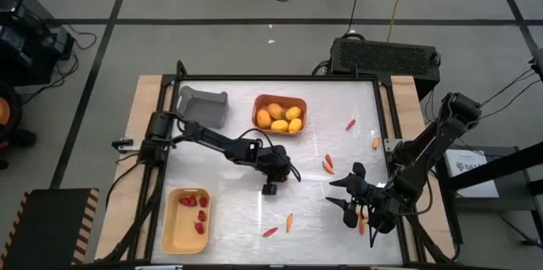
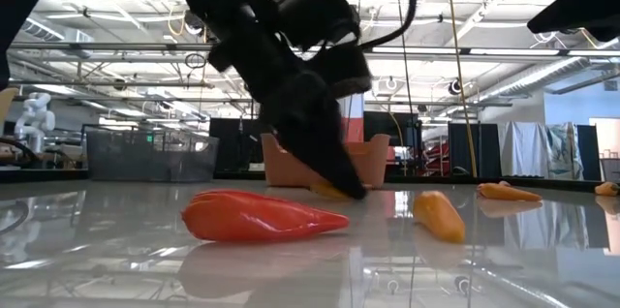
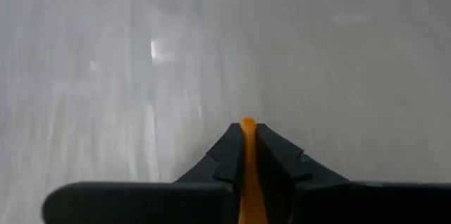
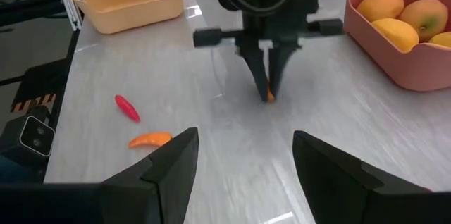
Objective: Sort produce into baskets
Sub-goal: Put the yellow chili pepper into the black bin
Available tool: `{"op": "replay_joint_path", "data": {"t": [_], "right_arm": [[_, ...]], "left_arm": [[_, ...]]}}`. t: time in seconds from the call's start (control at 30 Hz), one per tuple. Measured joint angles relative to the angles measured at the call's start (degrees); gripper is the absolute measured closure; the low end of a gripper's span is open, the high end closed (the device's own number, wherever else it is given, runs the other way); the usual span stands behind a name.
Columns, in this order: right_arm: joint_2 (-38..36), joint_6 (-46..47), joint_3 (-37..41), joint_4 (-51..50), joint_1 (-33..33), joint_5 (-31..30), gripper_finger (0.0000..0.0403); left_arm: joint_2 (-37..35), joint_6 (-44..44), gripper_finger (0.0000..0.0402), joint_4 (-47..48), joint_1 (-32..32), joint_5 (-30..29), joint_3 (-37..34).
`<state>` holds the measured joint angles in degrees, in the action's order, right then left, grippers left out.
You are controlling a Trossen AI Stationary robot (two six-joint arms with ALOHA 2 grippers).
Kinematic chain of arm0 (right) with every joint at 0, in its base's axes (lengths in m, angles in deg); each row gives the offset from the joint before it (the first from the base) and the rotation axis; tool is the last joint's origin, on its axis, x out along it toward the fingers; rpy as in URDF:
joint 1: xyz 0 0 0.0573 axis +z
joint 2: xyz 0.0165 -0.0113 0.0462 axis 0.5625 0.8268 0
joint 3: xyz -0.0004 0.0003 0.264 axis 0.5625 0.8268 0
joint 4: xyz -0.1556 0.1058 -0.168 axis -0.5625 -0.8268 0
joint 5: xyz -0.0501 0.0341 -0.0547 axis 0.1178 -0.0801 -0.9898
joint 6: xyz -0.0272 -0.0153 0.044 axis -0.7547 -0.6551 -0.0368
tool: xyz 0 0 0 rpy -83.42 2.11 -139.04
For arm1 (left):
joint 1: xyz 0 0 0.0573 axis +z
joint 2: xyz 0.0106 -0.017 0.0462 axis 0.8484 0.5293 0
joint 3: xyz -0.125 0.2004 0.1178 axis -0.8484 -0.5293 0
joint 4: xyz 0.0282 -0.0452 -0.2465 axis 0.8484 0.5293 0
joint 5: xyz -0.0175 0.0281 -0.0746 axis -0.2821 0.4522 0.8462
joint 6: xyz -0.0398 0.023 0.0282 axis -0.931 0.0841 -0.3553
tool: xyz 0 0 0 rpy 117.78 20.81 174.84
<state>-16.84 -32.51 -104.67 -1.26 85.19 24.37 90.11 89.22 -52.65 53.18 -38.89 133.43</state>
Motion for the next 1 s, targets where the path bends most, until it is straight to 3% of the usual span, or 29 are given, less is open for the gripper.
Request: {"op": "replay_joint_path", "data": {"t": [0.27, 0.43, 0.8, 1.0], "right_arm": [[0.02, 0.15, 0.00, 0.10, 0.00, 0.02, 0.0181], [0.02, 2.04, 0.00, 0.30, 0.00, 0.08, 0.0181], [0.04, 2.94, -0.01, 2.87, 0.00, 0.15, 0.0181], [0.04, 1.79, -0.02, 2.70, -0.30, -0.05, 0.0181]], "left_arm": [[-13.46, 0.00, 0.0372, 12.05, -0.39, 1.47, -1.08], [-23.71, 0.15, 0.0372, 21.88, 0.10, -0.85, -4.14], [-46.23, -4.47, 0.0372, 18.79, 7.52, -22.70, -25.19], [-54.77, -9.01, 0.0372, 14.89, 14.36, -35.08, -31.93]]}}
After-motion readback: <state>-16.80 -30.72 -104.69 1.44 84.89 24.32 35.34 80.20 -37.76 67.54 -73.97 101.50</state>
